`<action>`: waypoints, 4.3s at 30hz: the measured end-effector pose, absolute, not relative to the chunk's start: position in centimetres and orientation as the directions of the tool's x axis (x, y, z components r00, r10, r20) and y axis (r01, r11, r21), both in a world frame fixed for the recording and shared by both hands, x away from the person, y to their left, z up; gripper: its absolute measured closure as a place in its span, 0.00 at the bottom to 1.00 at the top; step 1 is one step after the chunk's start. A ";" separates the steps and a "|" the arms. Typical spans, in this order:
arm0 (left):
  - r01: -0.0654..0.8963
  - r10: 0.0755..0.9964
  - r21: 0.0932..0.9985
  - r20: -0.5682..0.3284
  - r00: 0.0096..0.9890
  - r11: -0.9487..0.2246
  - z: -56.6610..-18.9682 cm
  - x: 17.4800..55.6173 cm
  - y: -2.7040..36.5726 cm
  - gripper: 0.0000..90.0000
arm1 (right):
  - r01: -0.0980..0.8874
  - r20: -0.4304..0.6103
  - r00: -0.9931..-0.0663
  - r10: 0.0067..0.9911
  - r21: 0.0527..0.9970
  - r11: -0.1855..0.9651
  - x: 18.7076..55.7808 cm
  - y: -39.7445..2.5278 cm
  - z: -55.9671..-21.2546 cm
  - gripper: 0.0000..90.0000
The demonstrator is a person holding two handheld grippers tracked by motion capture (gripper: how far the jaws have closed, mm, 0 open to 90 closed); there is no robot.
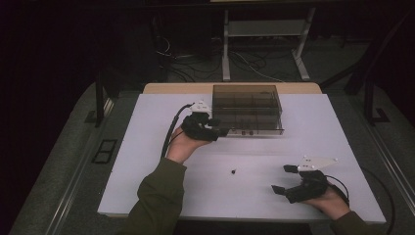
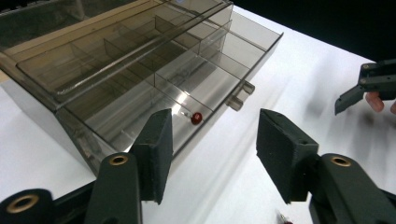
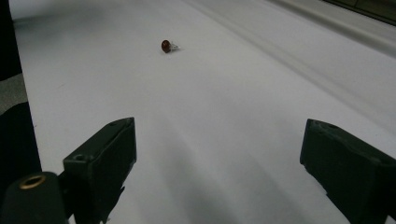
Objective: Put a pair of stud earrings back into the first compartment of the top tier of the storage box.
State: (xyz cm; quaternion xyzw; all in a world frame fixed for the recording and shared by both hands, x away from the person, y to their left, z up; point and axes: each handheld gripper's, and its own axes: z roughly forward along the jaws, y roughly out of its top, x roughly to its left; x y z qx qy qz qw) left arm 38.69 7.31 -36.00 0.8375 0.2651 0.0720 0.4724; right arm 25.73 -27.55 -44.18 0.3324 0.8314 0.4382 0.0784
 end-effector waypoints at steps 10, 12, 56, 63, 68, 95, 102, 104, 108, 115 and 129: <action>0.380 0.503 0.831 -0.143 0.852 -0.407 -36.5 36.9 8.3 0.41 | 0.484 0.161 -0.766 0.622 0.781 0.394 25.7 -27.6 -44.2 0.11; 0.383 0.497 0.823 -0.145 0.855 -0.419 -37.0 36.3 8.4 0.39 | 0.484 0.161 -0.766 0.623 0.781 0.394 25.7 -27.6 -44.2 0.11; 0.398 0.470 0.768 -0.145 0.871 -0.501 -43.3 31.2 5.5 0.49 | 0.457 0.138 -0.787 0.601 0.784 0.419 26.0 -27.2 -44.6 0.11; 0.386 0.462 0.755 -0.125 0.878 -0.530 -43.7 30.9 4.6 0.54 | 0.462 0.138 -0.784 0.605 0.781 0.420 25.9 -27.1 -44.6 0.11; 0.393 0.466 0.748 -0.127 0.876 -0.535 -44.1 30.9 4.2 0.62 | 0.457 0.133 -0.789 0.600 0.779 0.429 25.8 -27.0 -44.6 0.11; 0.437 0.476 0.726 -0.171 0.863 -0.530 -45.3 32.3 3.2 0.84 | 0.456 0.133 -0.792 0.596 0.779 0.432 25.8 -26.9 -44.7 0.11; 0.420 0.463 0.730 -0.160 0.872 -0.539 -45.4 32.4 3.3 0.88 | 0.455 0.131 -0.793 0.595 0.778 0.434 25.7 -26.9 -44.7 0.11; 0.432 0.468 0.728 -0.173 0.867 -0.532 -45.4 32.3 3.3 0.88 | 0.455 0.132 -0.792 0.596 0.779 0.433 25.8 -26.9 -44.7 0.11; 0.411 0.456 0.730 -0.153 0.877 -0.546 -45.2 32.5 3.6 0.88 | 0.455 0.132 -0.791 0.597 0.780 0.431 25.7 -26.9 -44.6 0.11; 0.402 0.460 0.743 -0.144 0.876 -0.535 -44.3 32.7 4.9 0.88 | 0.456 0.134 -0.792 0.596 0.779 0.430 25.7 -26.9 -44.6 0.11; 0.398 0.448 0.768 -0.163 0.879 -0.501 -42.6 33.1 6.8 0.88 | 0.456 0.134 -0.791 0.597 0.779 0.430 25.7 -26.9 -44.7 0.11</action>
